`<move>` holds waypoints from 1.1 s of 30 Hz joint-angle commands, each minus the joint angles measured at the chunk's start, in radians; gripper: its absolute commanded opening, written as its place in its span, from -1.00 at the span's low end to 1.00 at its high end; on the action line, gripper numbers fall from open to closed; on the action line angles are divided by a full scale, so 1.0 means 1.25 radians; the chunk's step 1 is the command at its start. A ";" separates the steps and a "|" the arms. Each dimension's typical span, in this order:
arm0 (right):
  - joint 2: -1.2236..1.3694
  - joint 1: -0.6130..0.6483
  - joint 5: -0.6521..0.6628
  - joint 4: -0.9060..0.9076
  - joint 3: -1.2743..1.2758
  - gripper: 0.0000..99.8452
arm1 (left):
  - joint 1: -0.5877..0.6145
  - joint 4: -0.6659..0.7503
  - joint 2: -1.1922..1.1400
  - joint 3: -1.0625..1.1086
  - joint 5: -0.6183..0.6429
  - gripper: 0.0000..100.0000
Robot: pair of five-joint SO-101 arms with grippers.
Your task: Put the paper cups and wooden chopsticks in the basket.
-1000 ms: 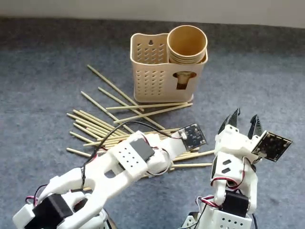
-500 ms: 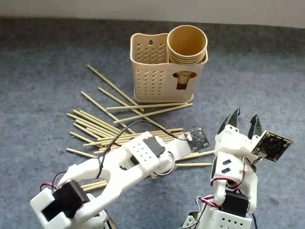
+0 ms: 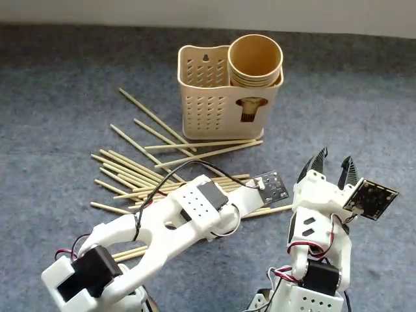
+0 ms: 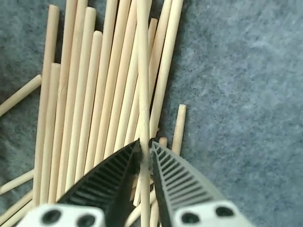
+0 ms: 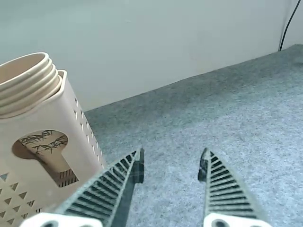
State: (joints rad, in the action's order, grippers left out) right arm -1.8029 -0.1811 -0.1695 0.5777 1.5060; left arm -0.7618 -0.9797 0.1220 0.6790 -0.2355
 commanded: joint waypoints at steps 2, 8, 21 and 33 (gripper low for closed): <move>-0.010 0.014 0.000 -0.019 -0.013 -0.60 | -0.009 -0.015 0.006 -0.042 0.000 -0.97; -0.010 0.014 0.000 -0.019 -0.013 -0.60 | 0.003 -0.016 0.077 -0.028 0.000 -0.97; -0.010 0.018 0.000 -0.019 -0.010 -0.60 | 0.153 -0.011 0.436 0.056 0.018 -0.99; -0.010 0.058 0.001 -0.019 -0.007 -0.60 | 0.283 0.124 0.624 -0.024 0.196 -0.99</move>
State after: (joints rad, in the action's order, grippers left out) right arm -1.8029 -0.1427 -0.1695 0.5777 1.5060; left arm -0.4565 -0.9060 0.8447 0.7526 -0.0575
